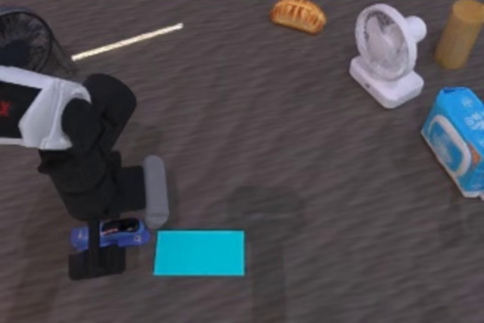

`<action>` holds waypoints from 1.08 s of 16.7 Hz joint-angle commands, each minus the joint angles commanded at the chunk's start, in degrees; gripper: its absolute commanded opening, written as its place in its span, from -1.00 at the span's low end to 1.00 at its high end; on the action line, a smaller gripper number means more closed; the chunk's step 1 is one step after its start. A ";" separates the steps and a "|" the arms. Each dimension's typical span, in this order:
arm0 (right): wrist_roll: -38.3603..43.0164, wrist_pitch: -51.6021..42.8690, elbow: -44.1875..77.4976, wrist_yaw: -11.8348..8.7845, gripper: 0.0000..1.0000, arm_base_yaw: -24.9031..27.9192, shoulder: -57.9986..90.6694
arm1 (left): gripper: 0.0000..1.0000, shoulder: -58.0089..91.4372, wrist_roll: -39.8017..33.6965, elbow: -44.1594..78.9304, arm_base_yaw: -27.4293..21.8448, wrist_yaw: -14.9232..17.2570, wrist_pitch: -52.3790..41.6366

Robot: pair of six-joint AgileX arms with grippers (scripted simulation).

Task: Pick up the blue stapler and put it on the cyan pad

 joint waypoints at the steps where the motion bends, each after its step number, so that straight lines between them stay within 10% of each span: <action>1: 0.00 0.00 0.00 0.00 1.00 0.00 0.00 | 0.70 0.00 0.00 0.00 0.00 0.00 0.00; 12: 0.00 0.00 0.00 0.00 1.00 0.00 0.00 | -0.96 0.00 0.00 0.00 0.00 0.00 0.00; 18: 0.00 0.00 0.00 0.00 1.00 0.00 0.00 | -1.00 0.00 0.00 0.00 0.00 0.00 0.00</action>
